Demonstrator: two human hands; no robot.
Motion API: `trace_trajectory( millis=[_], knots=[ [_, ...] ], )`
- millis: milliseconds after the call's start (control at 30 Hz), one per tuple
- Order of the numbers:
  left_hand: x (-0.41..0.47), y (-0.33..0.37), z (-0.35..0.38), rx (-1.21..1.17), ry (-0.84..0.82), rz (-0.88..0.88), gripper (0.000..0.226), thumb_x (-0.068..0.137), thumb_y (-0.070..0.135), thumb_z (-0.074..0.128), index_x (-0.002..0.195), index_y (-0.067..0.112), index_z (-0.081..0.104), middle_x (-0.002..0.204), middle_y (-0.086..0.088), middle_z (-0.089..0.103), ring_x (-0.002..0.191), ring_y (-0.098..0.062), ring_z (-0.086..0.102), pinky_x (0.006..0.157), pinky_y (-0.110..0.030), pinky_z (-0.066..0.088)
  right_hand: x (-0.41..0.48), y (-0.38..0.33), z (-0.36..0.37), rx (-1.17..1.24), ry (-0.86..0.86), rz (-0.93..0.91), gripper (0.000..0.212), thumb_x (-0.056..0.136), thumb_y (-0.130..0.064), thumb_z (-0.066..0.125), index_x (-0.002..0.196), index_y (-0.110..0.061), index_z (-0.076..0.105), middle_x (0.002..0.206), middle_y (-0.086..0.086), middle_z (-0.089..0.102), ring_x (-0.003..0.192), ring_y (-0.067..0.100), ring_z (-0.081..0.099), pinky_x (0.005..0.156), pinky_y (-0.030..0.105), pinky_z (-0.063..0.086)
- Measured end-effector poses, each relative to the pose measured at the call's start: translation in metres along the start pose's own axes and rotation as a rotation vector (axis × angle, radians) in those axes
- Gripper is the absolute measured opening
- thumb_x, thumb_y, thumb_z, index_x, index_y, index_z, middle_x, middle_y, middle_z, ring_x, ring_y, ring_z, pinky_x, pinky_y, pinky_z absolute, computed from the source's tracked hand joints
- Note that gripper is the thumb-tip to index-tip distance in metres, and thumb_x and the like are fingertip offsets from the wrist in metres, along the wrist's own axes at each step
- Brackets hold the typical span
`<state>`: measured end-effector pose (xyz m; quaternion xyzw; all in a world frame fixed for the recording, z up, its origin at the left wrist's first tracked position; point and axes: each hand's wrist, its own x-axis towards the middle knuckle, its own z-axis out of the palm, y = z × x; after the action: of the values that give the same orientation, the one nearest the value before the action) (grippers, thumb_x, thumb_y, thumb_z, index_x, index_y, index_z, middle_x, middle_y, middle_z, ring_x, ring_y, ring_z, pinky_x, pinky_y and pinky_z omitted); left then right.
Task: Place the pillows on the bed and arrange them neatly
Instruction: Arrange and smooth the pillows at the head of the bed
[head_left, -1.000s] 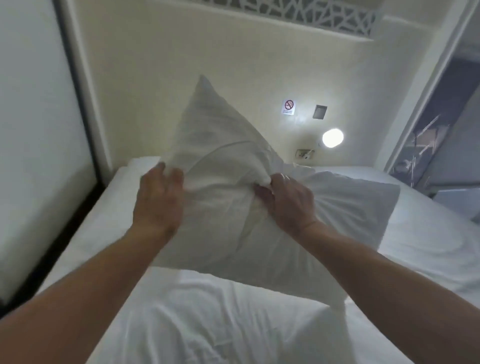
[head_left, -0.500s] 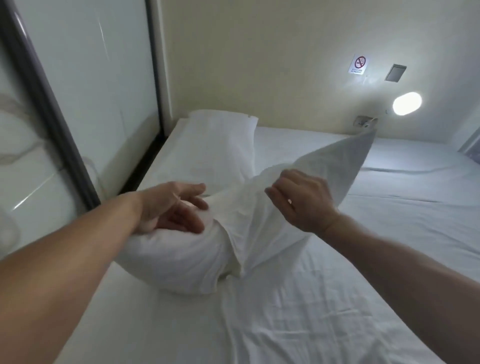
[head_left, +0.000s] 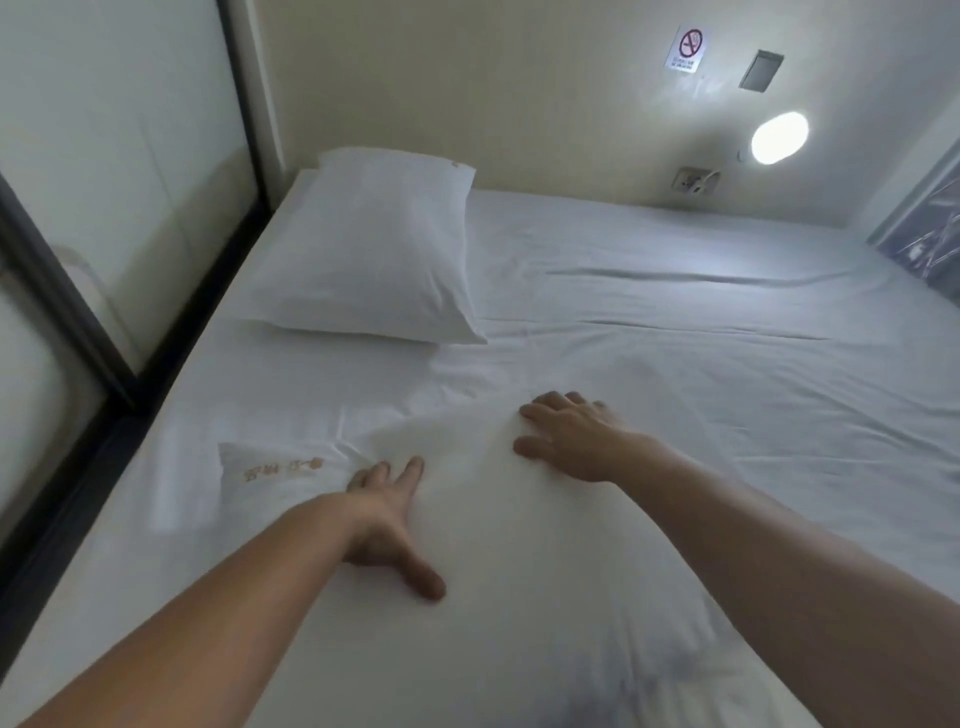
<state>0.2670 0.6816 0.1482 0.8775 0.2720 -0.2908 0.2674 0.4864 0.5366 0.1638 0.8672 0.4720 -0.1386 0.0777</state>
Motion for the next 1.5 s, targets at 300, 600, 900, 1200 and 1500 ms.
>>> trace_trajectory(
  millis=[300,600,900,1200,1500],
  knots=[
    [0.016,0.005,0.036,0.183,0.082,-0.092,0.152,0.048,0.069,0.078,0.15,0.024,-0.025,0.163,-0.012,-0.014,0.151,-0.031,-0.009,0.115,-0.064,0.003,0.021,-0.014,0.037,0.015,-0.069,-0.031,0.085,0.082,-0.08,0.027,0.152,-0.035,0.014,0.162,-0.008,0.013,0.148,0.02,0.01,0.118,0.048,0.012],
    [0.016,0.044,0.065,0.218,0.257,-0.1,0.12,0.067,0.055,0.071,0.152,0.009,0.0,0.153,-0.02,0.014,0.144,-0.038,0.014,0.111,-0.066,0.006,0.056,-0.016,0.032,-0.001,-0.066,-0.086,0.109,0.062,-0.093,0.031,0.153,-0.034,0.012,0.162,-0.011,0.012,0.149,0.013,0.006,0.119,0.049,0.006],
    [0.033,0.065,0.113,0.268,0.403,0.044,0.029,0.059,0.027,0.053,0.076,0.013,0.072,0.071,-0.018,0.068,0.061,-0.038,0.067,0.06,-0.052,0.051,0.094,-0.045,0.046,-0.094,-0.042,-0.018,0.072,0.078,-0.076,0.042,0.128,-0.026,0.054,0.131,-0.002,0.057,0.124,0.022,0.048,0.103,0.046,0.03],
    [0.004,0.028,0.001,0.212,0.626,0.196,0.029,0.075,0.024,0.058,0.104,0.017,0.056,0.11,-0.005,0.065,0.099,-0.032,0.065,0.07,-0.031,0.039,0.099,-0.046,-0.019,0.057,0.059,-0.044,0.028,0.097,-0.037,0.047,0.098,-0.013,0.063,0.109,0.017,0.065,0.103,0.034,0.059,0.075,0.033,0.038],
    [-0.016,-0.086,-0.068,0.035,0.714,-0.253,0.051,0.081,0.048,0.044,0.127,0.028,0.052,0.132,0.0,0.056,0.116,-0.027,0.054,0.095,-0.041,0.043,0.096,-0.038,-0.052,0.336,0.18,0.187,0.042,0.092,-0.048,0.051,0.118,-0.016,0.059,0.119,0.013,0.062,0.118,0.034,0.053,0.098,0.039,0.042]
  ],
)
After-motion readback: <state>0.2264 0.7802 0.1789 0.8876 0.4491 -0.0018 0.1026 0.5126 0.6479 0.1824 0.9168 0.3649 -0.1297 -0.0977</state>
